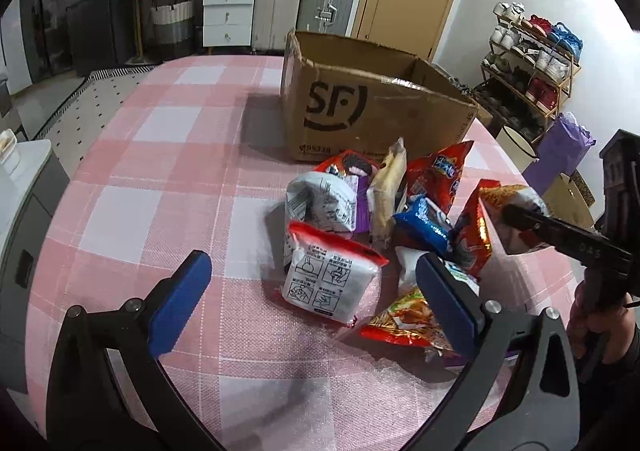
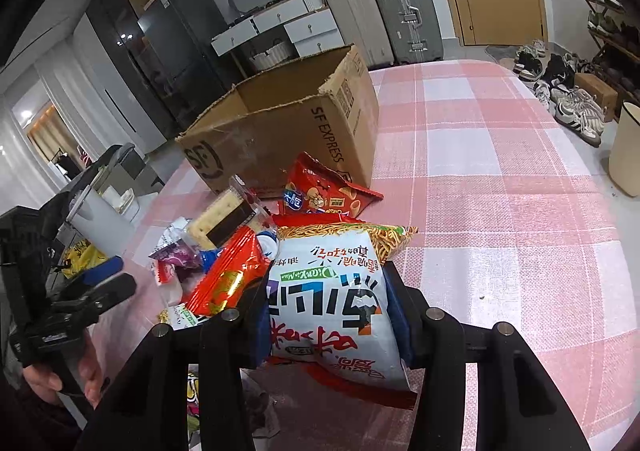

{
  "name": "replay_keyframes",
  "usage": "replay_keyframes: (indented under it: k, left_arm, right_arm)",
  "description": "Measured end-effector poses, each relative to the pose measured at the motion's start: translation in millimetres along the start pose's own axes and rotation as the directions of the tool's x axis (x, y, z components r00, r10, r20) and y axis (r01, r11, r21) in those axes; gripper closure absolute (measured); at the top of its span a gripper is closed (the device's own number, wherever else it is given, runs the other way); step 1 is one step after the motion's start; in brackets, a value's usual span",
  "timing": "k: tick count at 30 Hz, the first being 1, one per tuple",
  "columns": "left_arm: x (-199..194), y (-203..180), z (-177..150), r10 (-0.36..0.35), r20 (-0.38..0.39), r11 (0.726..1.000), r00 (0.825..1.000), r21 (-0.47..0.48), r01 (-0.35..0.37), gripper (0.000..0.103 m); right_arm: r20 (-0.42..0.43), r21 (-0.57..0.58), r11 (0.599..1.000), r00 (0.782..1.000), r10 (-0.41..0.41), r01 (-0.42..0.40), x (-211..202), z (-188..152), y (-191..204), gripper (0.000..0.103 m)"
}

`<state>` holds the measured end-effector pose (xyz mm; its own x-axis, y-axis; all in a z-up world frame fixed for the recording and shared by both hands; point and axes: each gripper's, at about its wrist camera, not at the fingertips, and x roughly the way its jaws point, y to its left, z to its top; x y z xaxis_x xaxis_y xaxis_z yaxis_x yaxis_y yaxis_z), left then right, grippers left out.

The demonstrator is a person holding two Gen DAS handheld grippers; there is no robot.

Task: Organize snacks
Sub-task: 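Close the right gripper on the white noodle bag while the left gripper grasps a white snack bag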

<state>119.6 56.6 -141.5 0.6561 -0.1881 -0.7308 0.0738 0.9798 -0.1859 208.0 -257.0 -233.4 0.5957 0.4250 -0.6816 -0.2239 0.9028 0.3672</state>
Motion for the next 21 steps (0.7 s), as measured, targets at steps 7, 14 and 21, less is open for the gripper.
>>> replay_keyframes:
  k: [7, 14, 21]
  left_arm:
    - [17, -1, -2, 0.015, -0.026, 1.0, 1.0, 0.013, -0.014, 0.001]
    - [39, -2, 0, -0.011, -0.065, 1.0, 0.998, 0.012, 0.011, 0.008]
    - [55, -5, 1, -0.025, -0.087, 1.0, 0.996, 0.006, 0.025, 0.013]
  right_arm:
    - [0.001, -0.004, 1.0, 1.0, 0.002, -0.002, -1, -4, 1, 0.055]
    - [0.002, 0.001, 1.0, 1.0, 0.004, -0.004, 0, -6, 0, 0.055]
    - [-0.015, 0.006, 1.0, 1.0, 0.007, -0.007, 7, -11, -2, 0.055]
